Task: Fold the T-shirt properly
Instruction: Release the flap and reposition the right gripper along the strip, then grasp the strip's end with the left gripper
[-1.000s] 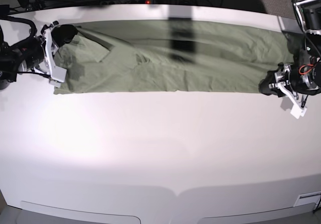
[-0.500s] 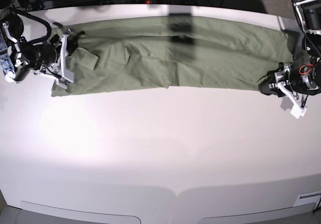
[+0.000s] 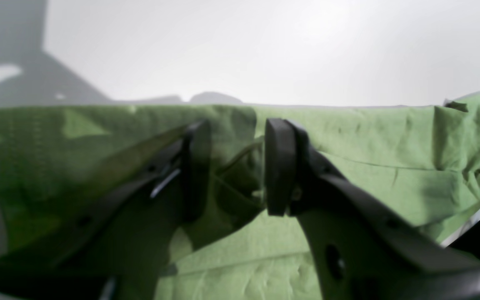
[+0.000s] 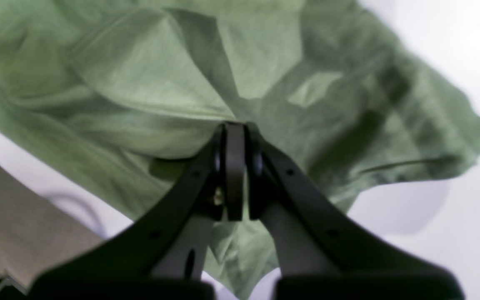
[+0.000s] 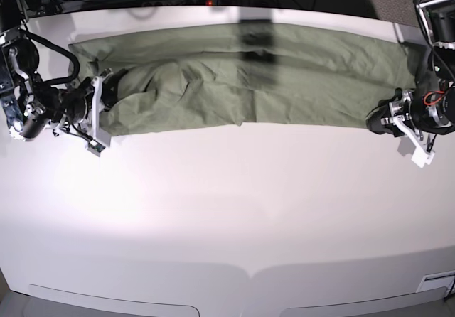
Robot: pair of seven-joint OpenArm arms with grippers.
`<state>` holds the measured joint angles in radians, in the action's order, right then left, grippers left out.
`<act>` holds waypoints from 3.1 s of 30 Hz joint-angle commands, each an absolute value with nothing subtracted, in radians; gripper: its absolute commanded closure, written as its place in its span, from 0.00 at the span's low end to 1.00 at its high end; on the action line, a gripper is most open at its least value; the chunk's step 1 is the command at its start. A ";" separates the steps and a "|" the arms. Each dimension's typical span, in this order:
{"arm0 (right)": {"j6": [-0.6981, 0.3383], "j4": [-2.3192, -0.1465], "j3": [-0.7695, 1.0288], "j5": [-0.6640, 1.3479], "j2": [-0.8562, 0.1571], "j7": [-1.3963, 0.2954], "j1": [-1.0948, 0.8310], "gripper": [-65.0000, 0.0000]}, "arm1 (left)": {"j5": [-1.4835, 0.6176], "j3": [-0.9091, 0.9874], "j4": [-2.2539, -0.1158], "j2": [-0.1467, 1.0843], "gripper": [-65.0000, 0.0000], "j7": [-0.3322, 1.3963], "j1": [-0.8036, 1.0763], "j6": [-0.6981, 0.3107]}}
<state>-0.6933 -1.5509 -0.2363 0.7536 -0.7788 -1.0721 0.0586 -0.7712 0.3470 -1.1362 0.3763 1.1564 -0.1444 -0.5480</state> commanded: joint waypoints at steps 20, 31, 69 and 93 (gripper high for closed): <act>-0.514 -1.561 -0.226 0.389 -0.792 -1.077 0.141 0.53 | -0.760 0.353 -1.148 0.396 0.67 1.151 -0.167 -0.547; -0.613 -1.621 -0.226 0.673 -0.752 -1.082 0.197 0.53 | -0.772 0.353 -1.180 0.402 0.67 1.151 -0.167 -0.547; -0.536 -1.238 -0.227 0.487 -0.468 -0.995 0.131 0.53 | -0.397 0.352 -1.419 0.252 0.67 1.097 0.063 -0.481; -0.355 -1.055 -0.226 0.314 -0.415 -0.995 0.296 0.53 | -0.360 0.352 -1.420 0.253 0.67 1.081 -0.185 -0.484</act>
<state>-0.3847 -1.0748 -0.2241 0.3721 -0.3965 -0.8970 0.3157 -0.3519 0.3470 -1.4021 0.2378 1.0927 -0.1635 -0.4835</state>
